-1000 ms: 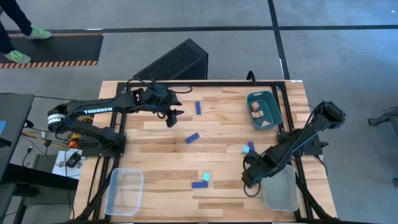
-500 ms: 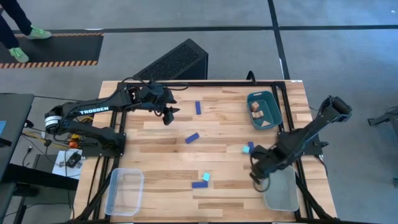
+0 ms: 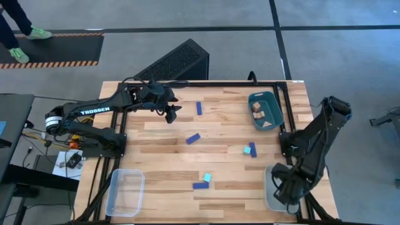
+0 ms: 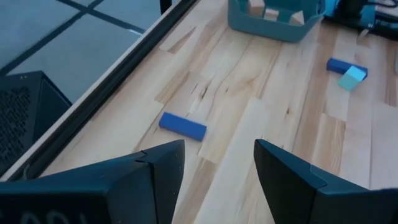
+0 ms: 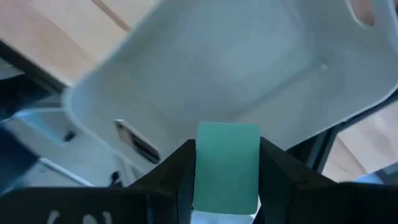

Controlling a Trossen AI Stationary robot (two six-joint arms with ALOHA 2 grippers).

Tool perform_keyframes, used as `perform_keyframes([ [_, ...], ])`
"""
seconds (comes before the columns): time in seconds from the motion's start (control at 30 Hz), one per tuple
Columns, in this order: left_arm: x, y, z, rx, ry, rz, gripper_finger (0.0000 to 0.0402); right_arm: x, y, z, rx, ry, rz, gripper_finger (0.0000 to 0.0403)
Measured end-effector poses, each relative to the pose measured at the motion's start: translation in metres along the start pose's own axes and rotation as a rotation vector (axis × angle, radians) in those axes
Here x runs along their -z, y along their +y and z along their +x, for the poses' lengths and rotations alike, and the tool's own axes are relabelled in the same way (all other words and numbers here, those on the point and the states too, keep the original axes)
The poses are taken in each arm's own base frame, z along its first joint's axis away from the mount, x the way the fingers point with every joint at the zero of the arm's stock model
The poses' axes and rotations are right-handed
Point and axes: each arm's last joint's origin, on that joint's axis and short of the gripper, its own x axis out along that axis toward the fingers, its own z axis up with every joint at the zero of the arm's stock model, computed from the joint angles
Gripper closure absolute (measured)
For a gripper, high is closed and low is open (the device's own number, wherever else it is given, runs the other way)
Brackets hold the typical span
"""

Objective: Sort & place blocks by color
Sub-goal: Put the top left light blue block into the grey bin, then put the right light blue block into the grey bin

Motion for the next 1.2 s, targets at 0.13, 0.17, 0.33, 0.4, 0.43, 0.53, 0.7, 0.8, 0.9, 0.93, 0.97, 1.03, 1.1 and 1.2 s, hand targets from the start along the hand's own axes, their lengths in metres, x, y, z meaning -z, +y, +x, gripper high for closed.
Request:
perform_keyframes([
  [0.13, -0.001, 0.0, 0.0, 0.001, -0.014, 0.0, 0.022, 0.005, 0.007, 0.016, 0.058, -0.011, 0.006, 0.0254],
  [0.17, -0.002, 0.0, 0.0, 0.001, -0.016, 0.0, 0.022, 0.004, 0.009, 0.02, 0.069, -0.014, 0.009, 0.0253],
  [0.33, -0.004, 0.0, 0.0, -0.004, -0.046, -0.001, 0.022, 0.003, 0.019, 0.036, 0.089, -0.021, 0.015, 0.0251],
  [0.4, -0.006, 0.0, 0.0, -0.002, -0.068, -0.001, 0.022, 0.002, 0.023, 0.042, 0.09, -0.031, 0.023, 0.025],
  [0.43, -0.007, 0.0, 0.0, -0.001, -0.079, 0.004, 0.022, 0.002, 0.025, 0.044, 0.091, -0.035, 0.032, 0.0248],
  [0.53, -0.011, -0.001, -0.001, 0.006, -0.113, 0.02, 0.022, 0.001, 0.028, 0.052, 0.113, -0.052, 0.065, 0.0238],
  [0.7, -0.013, -0.002, -0.001, 0.033, -0.135, 0.022, 0.022, -0.001, 0.032, 0.06, 0.124, -0.078, 0.096, 0.0201],
  [0.8, -0.013, -0.002, -0.001, 0.032, -0.133, 0.01, 0.022, -0.001, 0.031, 0.058, 0.116, -0.087, 0.1, 0.0175],
  [0.9, -0.012, -0.002, -0.001, 0.031, -0.126, 0.01, 0.022, -0.005, 0.026, 0.048, 0.101, -0.14, 0.123, 0.0161],
  [0.93, -0.011, -0.002, -0.001, 0.029, -0.116, 0.01, 0.022, -0.008, 0.024, 0.044, 0.099, -0.157, 0.13, 0.016],
  [0.97, -0.01, -0.002, 0.0, 0.028, -0.101, 0.01, 0.022, -0.01, 0.021, 0.04, 0.105, -0.174, 0.141, 0.016],
  [1.03, -0.006, -0.001, 0.0, 0.024, -0.066, 0.011, 0.022, -0.017, 0.014, 0.028, 0.104, -0.205, 0.157, 0.016],
  [1.1, -0.003, -0.001, 0.0, 0.016, -0.027, 0.013, 0.022, -0.024, 0.006, 0.014, 0.093, -0.249, 0.174, 0.016],
  [1.2, 0.002, 0.001, 0.0, -0.012, 0.022, 0.012, 0.022, -0.035, -0.007, -0.008, 0.028, -0.36, 0.206, 0.0162],
])
